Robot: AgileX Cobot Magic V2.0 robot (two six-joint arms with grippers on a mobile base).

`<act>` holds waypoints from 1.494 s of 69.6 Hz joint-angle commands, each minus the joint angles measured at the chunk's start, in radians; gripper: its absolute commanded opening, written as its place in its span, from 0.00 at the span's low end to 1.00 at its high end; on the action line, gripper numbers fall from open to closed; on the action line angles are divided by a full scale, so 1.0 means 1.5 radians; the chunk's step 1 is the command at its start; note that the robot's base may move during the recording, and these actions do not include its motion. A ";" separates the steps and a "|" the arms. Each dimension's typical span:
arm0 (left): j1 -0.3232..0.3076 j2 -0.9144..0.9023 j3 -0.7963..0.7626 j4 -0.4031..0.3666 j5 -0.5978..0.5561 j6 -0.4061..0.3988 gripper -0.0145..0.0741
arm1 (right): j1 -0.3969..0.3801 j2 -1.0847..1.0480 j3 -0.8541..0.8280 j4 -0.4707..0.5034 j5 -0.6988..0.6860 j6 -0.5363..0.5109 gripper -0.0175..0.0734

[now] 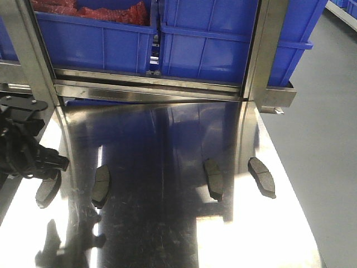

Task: Move and align brake pads A on conveyor
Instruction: 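Lower the left gripper onto the nearest brake pad on its side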

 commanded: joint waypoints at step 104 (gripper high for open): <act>0.025 0.178 -0.110 -0.005 -0.017 -0.056 0.73 | -0.003 -0.005 0.006 -0.005 -0.051 -0.004 0.18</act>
